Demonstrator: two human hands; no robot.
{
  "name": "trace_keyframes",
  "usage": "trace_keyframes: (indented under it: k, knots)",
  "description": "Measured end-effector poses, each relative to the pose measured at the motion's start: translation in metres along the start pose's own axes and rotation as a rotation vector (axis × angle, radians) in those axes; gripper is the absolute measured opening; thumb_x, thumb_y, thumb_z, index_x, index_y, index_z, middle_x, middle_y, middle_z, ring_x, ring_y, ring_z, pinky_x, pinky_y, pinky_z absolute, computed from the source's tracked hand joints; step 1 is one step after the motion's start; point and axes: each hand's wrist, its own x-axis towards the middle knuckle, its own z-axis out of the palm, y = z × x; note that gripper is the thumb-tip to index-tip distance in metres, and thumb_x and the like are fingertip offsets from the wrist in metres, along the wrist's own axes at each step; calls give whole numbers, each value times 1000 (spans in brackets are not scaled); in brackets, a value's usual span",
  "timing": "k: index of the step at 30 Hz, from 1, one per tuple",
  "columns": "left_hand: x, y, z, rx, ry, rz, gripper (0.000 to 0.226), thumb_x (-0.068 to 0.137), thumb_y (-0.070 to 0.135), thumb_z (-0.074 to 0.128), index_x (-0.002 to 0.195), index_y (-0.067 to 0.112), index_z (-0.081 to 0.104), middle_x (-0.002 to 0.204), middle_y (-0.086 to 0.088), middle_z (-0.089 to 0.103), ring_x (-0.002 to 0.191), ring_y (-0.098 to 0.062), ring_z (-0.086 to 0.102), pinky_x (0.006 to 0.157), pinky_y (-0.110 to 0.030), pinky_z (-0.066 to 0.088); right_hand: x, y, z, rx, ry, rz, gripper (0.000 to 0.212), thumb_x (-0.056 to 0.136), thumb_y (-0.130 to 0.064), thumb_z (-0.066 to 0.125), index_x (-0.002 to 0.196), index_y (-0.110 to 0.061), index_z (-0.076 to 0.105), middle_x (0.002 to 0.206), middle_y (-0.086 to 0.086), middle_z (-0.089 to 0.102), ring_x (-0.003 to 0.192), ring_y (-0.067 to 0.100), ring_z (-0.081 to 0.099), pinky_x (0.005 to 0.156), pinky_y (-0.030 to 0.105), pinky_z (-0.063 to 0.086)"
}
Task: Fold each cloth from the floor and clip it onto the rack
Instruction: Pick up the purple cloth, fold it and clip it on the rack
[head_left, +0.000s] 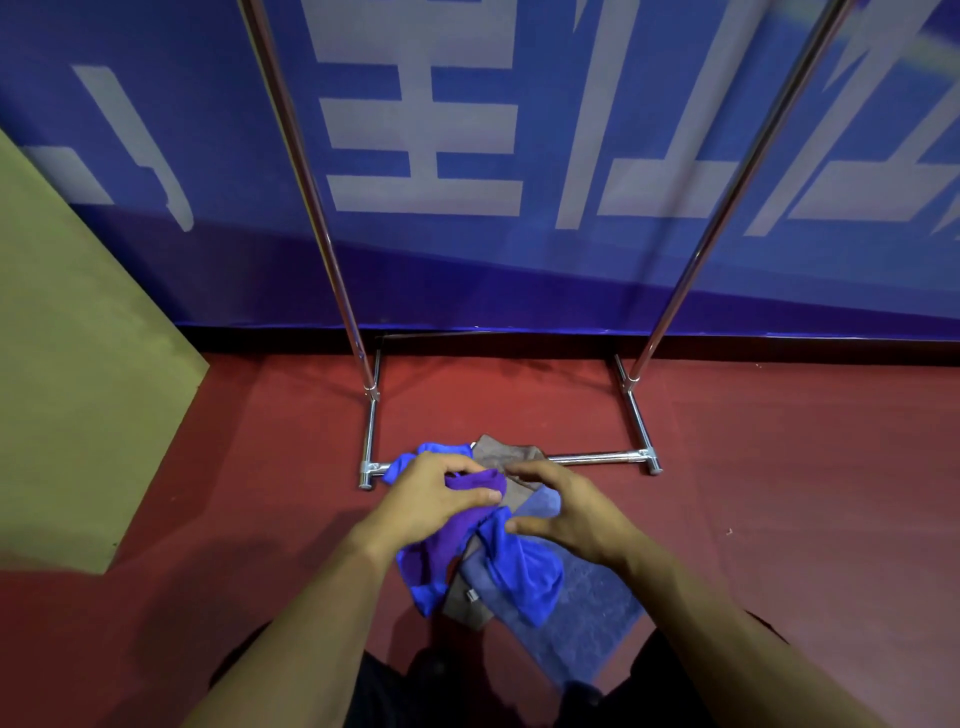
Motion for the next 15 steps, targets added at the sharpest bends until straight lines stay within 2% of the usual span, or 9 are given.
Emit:
trace_keyframes:
  k: [3,7,9,12,15]
  knots:
    - [-4,12,-1,-59,-32,1,13,78,22,86,90,22,80,77,10,76,68,2,64,67,-15,48,-1,-3,4,16,-31,-22,74,72,-44,86,138,-24,56,139,-16,58,130,-4,49,109,16,37]
    - [-5,18,0,-158,-29,-1,11,80,17,83,91,18,80,82,1,78,74,-4,68,68,-21,52,-4,-10,4,103,-47,26,53,75,-39,86,121,-22,67,118,-17,70,111,-6,61,95,12,43]
    - [-4,17,0,-217,21,-7,10,80,18,83,90,16,80,85,-4,79,76,-6,68,71,-26,55,-5,-11,6,152,-72,50,38,77,-37,85,107,-17,72,105,-8,75,98,0,67,87,18,49]
    - [-3,19,-1,-287,106,-27,12,80,18,83,91,16,79,85,2,78,77,-6,67,72,-22,55,-5,-9,12,326,-110,117,32,81,-26,84,97,-3,69,91,16,74,82,15,66,79,42,54]
    - [-1,19,1,-429,154,-74,21,81,20,81,102,17,77,97,1,78,88,-8,69,82,-23,55,-4,-12,17,478,-91,177,28,85,-19,79,96,3,66,81,16,70,75,24,61,69,42,48]
